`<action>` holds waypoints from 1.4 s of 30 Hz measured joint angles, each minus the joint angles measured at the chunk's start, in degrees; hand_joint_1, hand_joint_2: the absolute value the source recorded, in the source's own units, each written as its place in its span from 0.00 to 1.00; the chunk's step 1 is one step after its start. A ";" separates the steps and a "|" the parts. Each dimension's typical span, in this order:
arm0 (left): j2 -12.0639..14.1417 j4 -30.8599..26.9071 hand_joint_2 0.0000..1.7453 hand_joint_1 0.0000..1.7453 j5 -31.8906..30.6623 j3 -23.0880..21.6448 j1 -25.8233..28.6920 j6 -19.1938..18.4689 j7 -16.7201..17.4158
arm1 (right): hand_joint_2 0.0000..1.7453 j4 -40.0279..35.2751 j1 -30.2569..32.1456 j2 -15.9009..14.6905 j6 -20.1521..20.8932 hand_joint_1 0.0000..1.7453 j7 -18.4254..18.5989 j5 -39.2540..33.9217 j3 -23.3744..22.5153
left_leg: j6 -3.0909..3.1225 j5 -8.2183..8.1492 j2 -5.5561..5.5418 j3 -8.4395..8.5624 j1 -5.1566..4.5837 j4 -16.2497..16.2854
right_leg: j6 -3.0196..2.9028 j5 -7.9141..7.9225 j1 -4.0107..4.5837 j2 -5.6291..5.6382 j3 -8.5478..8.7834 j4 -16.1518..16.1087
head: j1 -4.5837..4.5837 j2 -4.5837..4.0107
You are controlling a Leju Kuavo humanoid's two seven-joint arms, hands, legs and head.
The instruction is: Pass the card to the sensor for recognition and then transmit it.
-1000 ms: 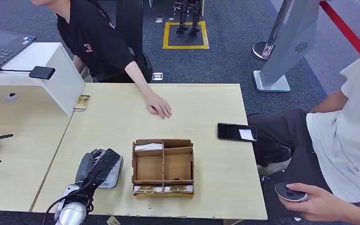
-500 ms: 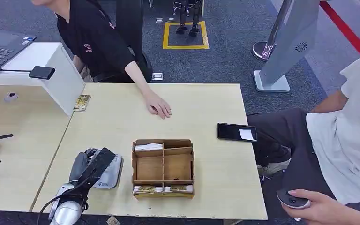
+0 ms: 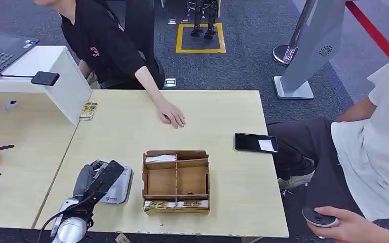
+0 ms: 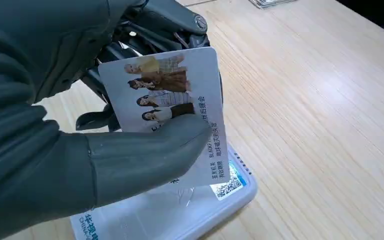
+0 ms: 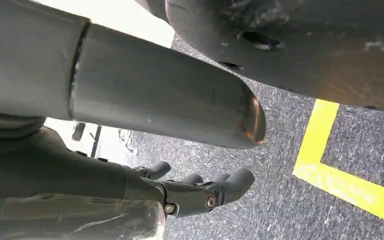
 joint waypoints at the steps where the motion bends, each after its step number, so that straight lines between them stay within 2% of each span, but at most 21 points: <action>1: 0.13 0.00 1.00 1.00 -0.07 0.02 0.02 -0.28 0.06 | 0.00 -0.04 0.00 0.00 0.11 0.00 0.00 0.00 0.00 | 0.00 0.00 0.00 0.00 0.00 0.00 | 0.00 0.00 0.00 0.00 0.00 0.00 | 0.00 0.00; 7: 0.61 0.00 1.00 1.00 -1.18 0.02 0.35 -1.70 0.20 | 0.00 -0.57 0.01 0.00 0.79 0.00 0.00 0.00 -0.11 | 0.00 0.00 0.00 0.00 0.00 0.00 | 0.00 0.00 0.00 0.00 0.00 0.00 | 0.00 0.00; 42: 1.49 -0.02 1.00 1.00 -8.44 0.02 1.45 -2.53 1.49 | 0.00 -3.93 0.20 0.92 2.91 0.00 0.26 0.00 -0.17 | 0.00 0.00 0.00 0.02 0.00 0.00 | 0.00 0.00 0.00 0.00 0.01 0.00 | 0.00 0.00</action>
